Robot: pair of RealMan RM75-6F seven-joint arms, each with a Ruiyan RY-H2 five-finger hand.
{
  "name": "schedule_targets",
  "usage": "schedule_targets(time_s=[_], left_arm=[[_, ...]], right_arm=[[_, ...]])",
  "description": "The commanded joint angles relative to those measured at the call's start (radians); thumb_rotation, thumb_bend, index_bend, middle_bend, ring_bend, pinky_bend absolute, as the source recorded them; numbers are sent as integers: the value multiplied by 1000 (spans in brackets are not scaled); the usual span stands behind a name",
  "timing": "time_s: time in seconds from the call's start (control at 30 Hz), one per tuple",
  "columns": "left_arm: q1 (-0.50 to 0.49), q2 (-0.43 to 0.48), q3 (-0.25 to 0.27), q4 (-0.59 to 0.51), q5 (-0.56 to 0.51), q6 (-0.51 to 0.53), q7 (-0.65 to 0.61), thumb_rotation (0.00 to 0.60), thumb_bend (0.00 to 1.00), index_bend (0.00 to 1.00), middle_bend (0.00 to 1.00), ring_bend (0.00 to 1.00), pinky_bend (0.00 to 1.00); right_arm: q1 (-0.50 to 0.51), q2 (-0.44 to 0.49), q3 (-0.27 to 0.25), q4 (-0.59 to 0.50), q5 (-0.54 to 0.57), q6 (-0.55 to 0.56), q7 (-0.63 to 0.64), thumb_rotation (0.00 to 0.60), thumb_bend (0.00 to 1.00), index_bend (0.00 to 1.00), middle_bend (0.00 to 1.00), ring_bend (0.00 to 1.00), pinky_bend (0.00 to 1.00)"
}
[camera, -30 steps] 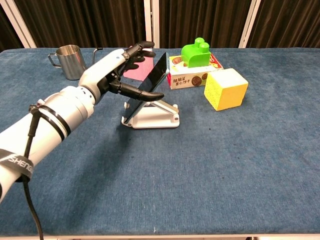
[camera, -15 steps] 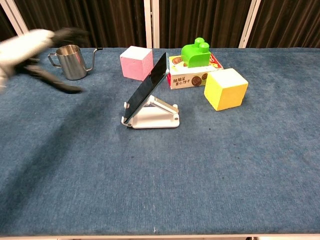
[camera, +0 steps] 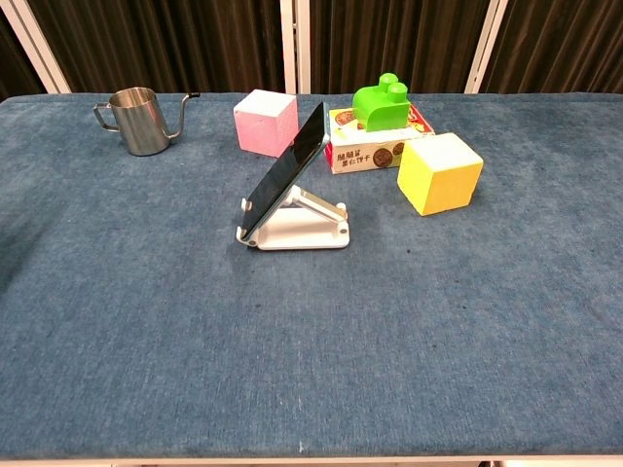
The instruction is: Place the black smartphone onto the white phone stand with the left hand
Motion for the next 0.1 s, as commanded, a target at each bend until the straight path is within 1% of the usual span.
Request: schedule_targets(time_s=[0.03,0.1], left_arm=[[77,8,36,19,56,104,-31,600,66,147,173,52,29],[107,14,46,23,67,134,-25,600,67,147,173,52,29]], right_arm=[[9,-2,-3,-16,-13,-3,-11,600,125,12,40,0,63],[15,0,-1,-30,-22,0,-19,600,126,8,40,0,63]])
